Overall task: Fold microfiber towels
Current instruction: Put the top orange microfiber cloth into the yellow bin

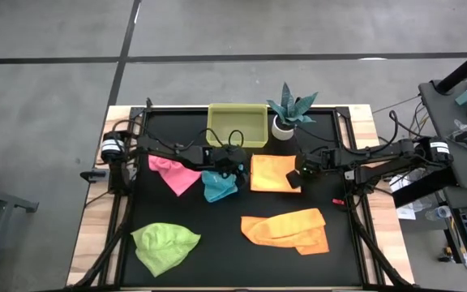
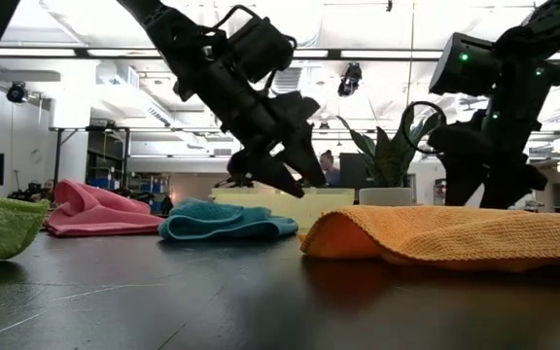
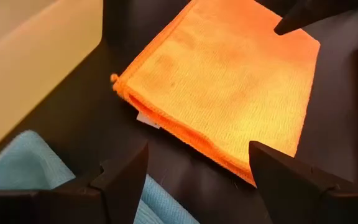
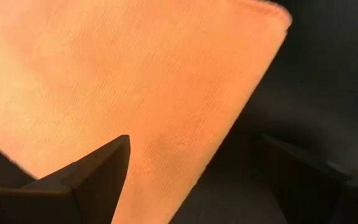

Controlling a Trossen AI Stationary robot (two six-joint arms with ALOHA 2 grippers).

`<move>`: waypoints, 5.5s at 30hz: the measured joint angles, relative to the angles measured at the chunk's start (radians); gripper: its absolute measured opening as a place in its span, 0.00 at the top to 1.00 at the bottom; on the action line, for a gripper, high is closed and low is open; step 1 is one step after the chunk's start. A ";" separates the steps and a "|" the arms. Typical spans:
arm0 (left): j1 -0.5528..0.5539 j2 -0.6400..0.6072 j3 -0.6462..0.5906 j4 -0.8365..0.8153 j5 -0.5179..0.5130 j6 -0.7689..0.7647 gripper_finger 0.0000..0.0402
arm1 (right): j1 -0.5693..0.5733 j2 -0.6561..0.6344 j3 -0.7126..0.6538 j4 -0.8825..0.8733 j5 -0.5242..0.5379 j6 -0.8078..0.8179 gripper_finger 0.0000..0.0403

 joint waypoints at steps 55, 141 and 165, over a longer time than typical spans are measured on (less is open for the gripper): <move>-0.022 0.258 0.095 0.225 -0.004 -0.111 0.60 | -0.006 0.019 -0.219 0.548 0.003 0.034 0.30; 0.423 -0.228 -0.104 0.062 -0.079 0.400 0.99 | -0.356 0.675 0.878 0.219 0.071 -0.713 0.97; 0.427 -0.108 -0.079 0.069 -0.098 0.348 0.80 | -0.355 0.675 0.876 0.144 0.072 -0.697 0.66</move>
